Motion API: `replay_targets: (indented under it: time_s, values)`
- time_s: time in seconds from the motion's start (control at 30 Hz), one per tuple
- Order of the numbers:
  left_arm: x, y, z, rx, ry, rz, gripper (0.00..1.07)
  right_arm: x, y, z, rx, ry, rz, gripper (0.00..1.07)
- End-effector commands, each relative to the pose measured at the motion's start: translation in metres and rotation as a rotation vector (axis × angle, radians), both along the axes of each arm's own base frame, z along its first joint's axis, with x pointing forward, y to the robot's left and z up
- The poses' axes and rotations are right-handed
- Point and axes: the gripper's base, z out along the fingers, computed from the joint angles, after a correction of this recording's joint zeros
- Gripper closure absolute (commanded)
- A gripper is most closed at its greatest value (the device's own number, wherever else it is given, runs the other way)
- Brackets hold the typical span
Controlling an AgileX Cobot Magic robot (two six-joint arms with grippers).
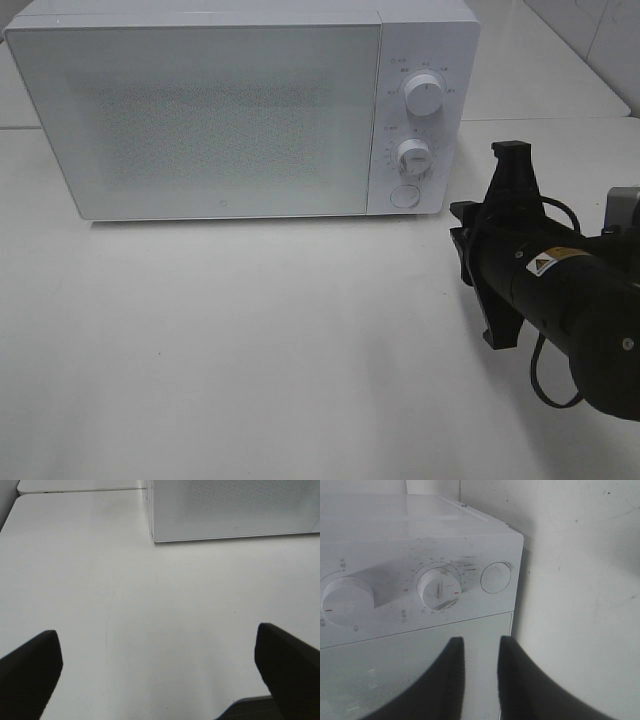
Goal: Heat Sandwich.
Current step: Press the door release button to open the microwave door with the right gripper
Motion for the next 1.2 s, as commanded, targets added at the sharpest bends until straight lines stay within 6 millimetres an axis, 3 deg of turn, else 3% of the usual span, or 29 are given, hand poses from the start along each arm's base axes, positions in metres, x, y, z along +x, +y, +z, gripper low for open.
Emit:
replay_targets:
  time_s: [0.03, 0.07, 0.67, 0.97, 1.2]
  values:
    - [-0.001, -0.001, 0.001, -0.012, -0.017, 0.003, 0.06, 0.0, 0.001, 0.001, 0.02, -0.001, -0.004, 1.02]
    - [-0.001, -0.001, 0.001, -0.012, -0.017, 0.003, 0.06, 0.0, 0.001, 0.001, 0.019, -0.001, -0.004, 1.07]
    - [-0.001, -0.001, 0.001, -0.012, -0.017, 0.003, 0.06, 0.0, 0.0, 0.0, 0.017, 0.0, -0.006, 1.07]
    - [-0.001, -0.001, 0.001, -0.012, -0.017, 0.003, 0.06, 0.004, 0.004, -0.017, 0.024, 0.048, -0.03, 1.07]
    - [-0.001, -0.001, 0.001, -0.012, -0.017, 0.003, 0.06, 0.022, 0.014, -0.028, 0.006, 0.057, -0.024, 1.07]
